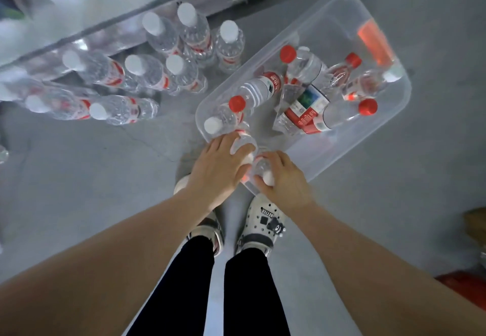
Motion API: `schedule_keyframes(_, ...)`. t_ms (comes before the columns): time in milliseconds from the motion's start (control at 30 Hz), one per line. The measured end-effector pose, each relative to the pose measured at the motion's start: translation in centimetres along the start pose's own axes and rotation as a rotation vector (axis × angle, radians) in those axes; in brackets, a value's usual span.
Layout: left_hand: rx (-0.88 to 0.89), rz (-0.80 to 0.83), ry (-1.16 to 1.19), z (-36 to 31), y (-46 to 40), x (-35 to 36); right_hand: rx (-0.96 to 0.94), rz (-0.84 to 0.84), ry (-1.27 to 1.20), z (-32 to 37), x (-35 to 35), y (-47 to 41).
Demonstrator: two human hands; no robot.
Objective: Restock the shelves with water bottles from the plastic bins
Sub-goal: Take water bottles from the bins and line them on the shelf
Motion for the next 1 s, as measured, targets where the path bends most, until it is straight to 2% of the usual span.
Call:
schedule_keyframes(133,0.024,0.039,-0.038,-0.4,-0.3,-0.1,0.027,0.043,-0.042,-0.2,-0.1,0.0)
schedule_keyframes(233,0.019,0.106,-0.059,-0.7,-0.4,-0.8,0.143,0.043,-0.133,-0.4,-2.3,0.1)
schedule_keyframes(300,-0.040,0.220,-0.061,-0.5,-0.5,-1.3,0.224,0.034,-0.201,-0.7,-4.9,0.4)
schedule_keyframes(400,-0.155,0.459,-0.098,0.0,-0.2,-2.7,0.250,0.075,-0.244,0.2,-9.8,1.5)
schedule_keyframes(533,-0.227,0.603,0.006,-1.2,0.8,-7.8,0.219,0.087,-0.259,3.5,-18.2,4.6)
schedule_keyframes(667,-0.215,0.595,0.172,-5.4,3.0,-16.1,0.168,0.063,-0.279,9.0,-27.8,8.1)
schedule_keyframes(833,-0.253,0.428,0.534,-11.3,7.0,-29.1,0.060,0.061,-0.524,18.9,-40.3,13.3)
schedule_keyframes(933,-0.242,0.353,0.626,-13.5,9.1,-36.5,0.001,0.078,-0.658,24.7,-46.4,16.8)
schedule_keyframes(1000,-0.204,0.345,0.680,-15.0,10.4,-41.2,-0.037,0.028,-0.793,28.2,-49.4,18.9)
Point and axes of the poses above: each hand's wrist, its own y-axis away from the middle knuckle, its own x-axis out of the palm, z = x × y, the point moved 4 cm from there along -y, towards the middle knuckle, and after that the axes turned 2 degrees about -y, right-handed, at the moved point
